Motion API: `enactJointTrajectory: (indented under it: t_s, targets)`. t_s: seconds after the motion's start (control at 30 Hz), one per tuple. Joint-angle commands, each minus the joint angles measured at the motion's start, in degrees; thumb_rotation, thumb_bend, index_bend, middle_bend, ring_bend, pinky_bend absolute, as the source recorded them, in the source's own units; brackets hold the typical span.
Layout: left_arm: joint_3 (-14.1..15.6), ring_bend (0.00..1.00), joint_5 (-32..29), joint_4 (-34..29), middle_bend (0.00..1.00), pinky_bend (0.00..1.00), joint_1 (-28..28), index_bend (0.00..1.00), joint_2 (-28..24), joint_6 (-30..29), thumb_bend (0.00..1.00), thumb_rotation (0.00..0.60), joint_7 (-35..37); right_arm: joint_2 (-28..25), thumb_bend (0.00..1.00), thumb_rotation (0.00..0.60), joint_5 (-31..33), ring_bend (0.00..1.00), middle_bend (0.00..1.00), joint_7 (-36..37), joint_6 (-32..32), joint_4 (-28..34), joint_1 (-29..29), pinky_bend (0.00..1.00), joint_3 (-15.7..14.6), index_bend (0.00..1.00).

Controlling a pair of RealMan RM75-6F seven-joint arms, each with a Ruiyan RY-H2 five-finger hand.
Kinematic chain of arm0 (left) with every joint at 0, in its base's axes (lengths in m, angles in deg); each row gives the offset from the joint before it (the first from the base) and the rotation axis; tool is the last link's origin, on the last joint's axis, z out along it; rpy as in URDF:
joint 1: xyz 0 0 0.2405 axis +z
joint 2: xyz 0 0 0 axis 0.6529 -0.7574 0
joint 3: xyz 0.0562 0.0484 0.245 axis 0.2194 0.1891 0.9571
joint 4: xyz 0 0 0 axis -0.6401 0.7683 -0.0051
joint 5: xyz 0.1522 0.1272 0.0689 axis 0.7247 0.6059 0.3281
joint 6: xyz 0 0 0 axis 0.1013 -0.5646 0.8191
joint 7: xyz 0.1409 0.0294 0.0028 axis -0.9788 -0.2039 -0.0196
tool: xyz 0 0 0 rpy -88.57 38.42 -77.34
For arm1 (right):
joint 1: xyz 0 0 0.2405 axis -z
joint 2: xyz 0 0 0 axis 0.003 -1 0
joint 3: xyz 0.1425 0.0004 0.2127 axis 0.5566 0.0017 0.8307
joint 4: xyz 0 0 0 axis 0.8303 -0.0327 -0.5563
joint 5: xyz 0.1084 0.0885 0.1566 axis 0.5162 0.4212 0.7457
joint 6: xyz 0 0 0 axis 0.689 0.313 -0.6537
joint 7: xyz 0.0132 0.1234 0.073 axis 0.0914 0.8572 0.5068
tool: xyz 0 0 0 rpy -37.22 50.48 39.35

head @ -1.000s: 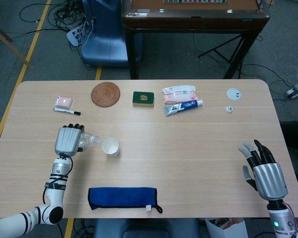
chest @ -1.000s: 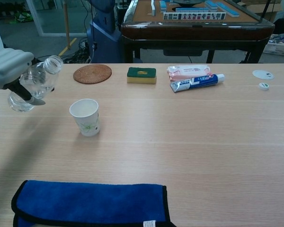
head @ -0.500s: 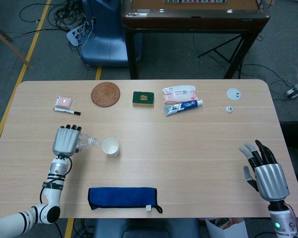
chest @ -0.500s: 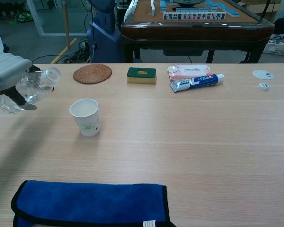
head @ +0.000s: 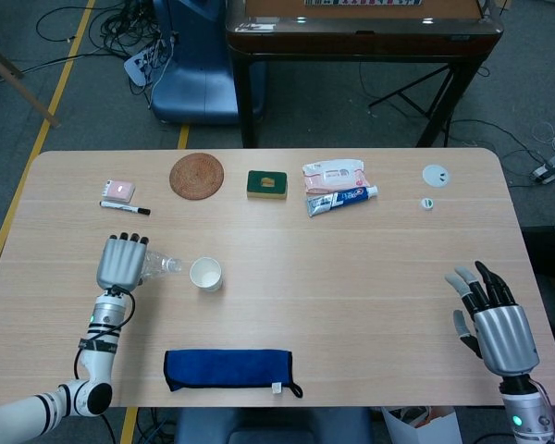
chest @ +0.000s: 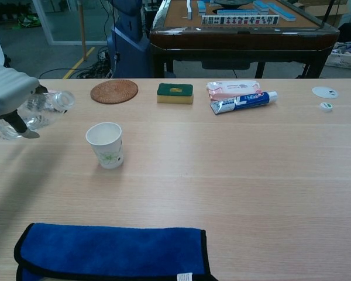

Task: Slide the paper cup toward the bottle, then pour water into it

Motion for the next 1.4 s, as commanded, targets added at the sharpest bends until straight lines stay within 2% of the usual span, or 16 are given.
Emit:
enactJointTrajectory:
  t_s: [0.03, 0.33, 1.4]
  targets:
    - [-0.20, 0.44, -0.79, -0.48, 0.59, 0.56, -0.36, 0.56, 0.14, 0.05, 0.00, 0.600, -1.51, 0.00, 0.52, 0.600, -0.01, 0.04, 0.18, -0.02, 0.03, 0.00, 0.01, 0.19, -0.01, 0.23]
    - [-0.91, 0.43, -4.11, -2.76, 0.59, 0.56, -1.77, 0.56, 0.52, -0.05, 0.00, 0.600, -7.64, -0.18, 0.52, 0.600, -0.28, 0.04, 0.18, 0.38, 0.06, -0.01, 0.02, 0.19, -0.11, 0.23]
    - [0.45, 0.43, -11.01, -3.85, 0.58, 0.56, -5.35, 0.55, 1.35, -0.44, 0.00, 0.600, -19.30, -0.65, 0.52, 0.600, -0.75, 0.04, 0.18, 1.92, 0.66, 0.07, -0.15, 0.19, -0.45, 0.23]
